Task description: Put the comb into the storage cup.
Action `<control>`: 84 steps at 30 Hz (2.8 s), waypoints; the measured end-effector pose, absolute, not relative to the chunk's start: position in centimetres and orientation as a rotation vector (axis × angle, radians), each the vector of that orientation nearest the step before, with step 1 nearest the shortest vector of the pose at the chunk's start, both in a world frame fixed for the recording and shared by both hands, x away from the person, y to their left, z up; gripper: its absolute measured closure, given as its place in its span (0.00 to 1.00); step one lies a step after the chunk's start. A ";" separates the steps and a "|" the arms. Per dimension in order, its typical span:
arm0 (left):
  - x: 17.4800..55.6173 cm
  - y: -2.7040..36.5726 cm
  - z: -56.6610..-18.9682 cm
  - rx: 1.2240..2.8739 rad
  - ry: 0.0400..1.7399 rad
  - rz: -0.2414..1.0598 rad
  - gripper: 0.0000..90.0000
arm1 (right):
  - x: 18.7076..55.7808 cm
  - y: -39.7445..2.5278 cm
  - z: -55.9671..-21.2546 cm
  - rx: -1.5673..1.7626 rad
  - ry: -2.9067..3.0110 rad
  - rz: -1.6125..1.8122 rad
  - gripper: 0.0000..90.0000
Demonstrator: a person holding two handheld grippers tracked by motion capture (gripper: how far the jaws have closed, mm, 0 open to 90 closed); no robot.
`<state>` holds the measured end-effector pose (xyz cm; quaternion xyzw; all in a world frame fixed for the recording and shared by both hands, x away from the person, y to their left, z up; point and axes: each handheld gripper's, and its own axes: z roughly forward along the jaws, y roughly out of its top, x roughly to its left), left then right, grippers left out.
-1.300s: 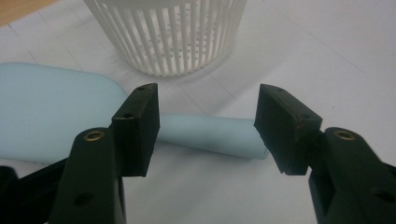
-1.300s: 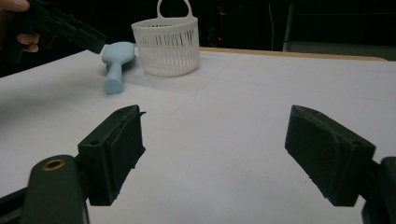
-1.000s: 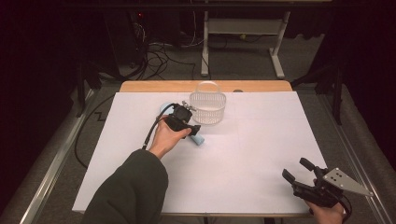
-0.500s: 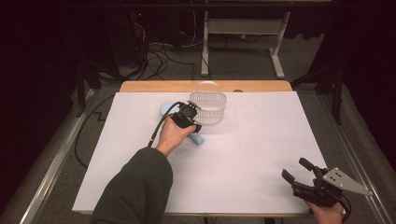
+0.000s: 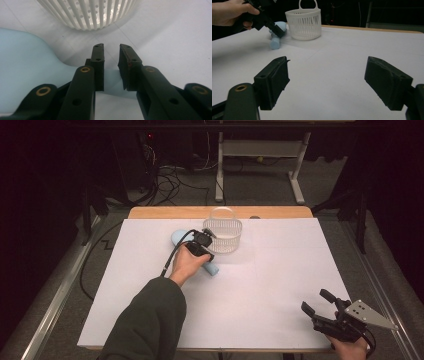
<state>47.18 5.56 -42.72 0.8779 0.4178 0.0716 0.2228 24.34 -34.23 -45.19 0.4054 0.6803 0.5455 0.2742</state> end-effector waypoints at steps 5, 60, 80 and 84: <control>47.2 5.6 -42.8 2.426 1.163 0.210 0.90 | 24.3 -34.2 -45.2 1.093 1.834 1.466 0.22; 44.9 9.5 -43.7 2.455 1.204 0.167 1.00 | 24.4 -34.2 -45.2 1.101 1.831 1.466 0.22; 44.5 11.2 -43.9 2.434 1.257 0.175 1.00 | 24.4 -34.2 -45.2 1.101 1.834 1.464 0.22; 44.4 11.4 -43.9 2.433 1.261 0.180 1.00 | 24.4 -34.2 -45.2 1.100 1.833 1.464 0.22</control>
